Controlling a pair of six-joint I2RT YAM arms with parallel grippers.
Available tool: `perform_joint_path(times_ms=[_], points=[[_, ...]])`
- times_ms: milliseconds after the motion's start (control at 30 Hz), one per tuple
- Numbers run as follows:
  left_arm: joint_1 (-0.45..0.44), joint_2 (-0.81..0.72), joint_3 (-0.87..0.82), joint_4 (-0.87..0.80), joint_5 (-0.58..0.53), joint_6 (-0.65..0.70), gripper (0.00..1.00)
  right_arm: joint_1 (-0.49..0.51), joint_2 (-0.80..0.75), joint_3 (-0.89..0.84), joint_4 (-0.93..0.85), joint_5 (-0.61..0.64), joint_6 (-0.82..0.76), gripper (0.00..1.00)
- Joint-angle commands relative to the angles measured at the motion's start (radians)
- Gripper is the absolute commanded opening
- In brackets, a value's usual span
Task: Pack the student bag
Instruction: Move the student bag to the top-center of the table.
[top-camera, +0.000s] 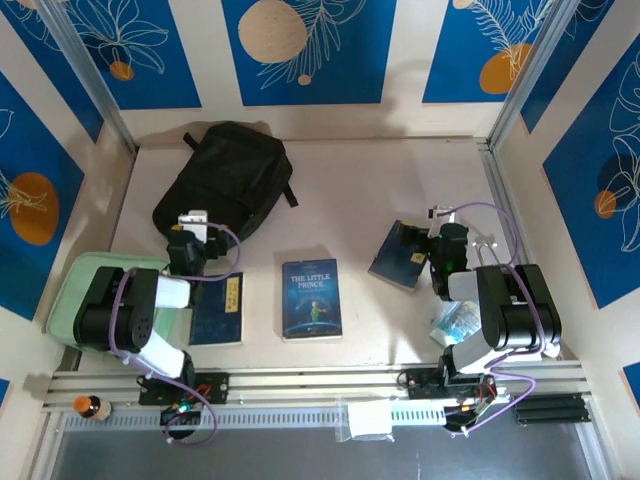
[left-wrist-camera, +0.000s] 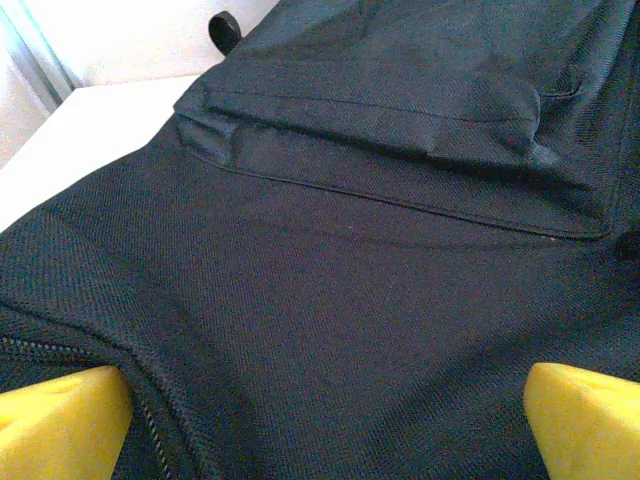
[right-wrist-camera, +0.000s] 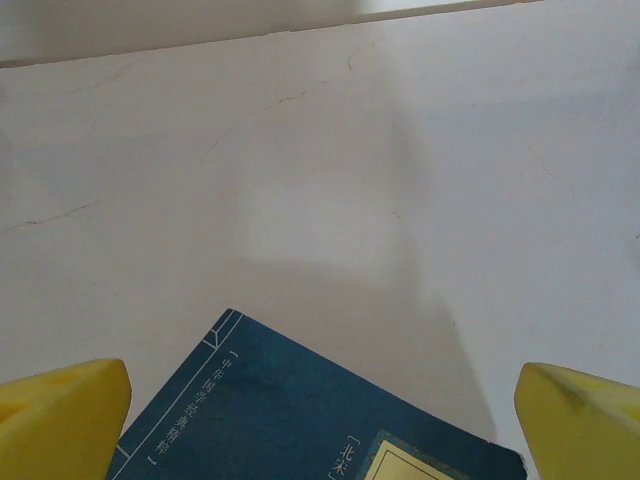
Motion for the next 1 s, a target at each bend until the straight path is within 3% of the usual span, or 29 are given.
perform_joint_path(times_ms=[0,967], points=[[-0.004,0.003,0.004,0.010,0.028,0.012,1.00,-0.004,-0.001,0.024,0.011,-0.009,-0.017,0.99],[-0.004,0.003,0.000,0.014,0.017,0.005,1.00,-0.008,-0.001,0.025,0.010,-0.015,-0.016,0.99]])
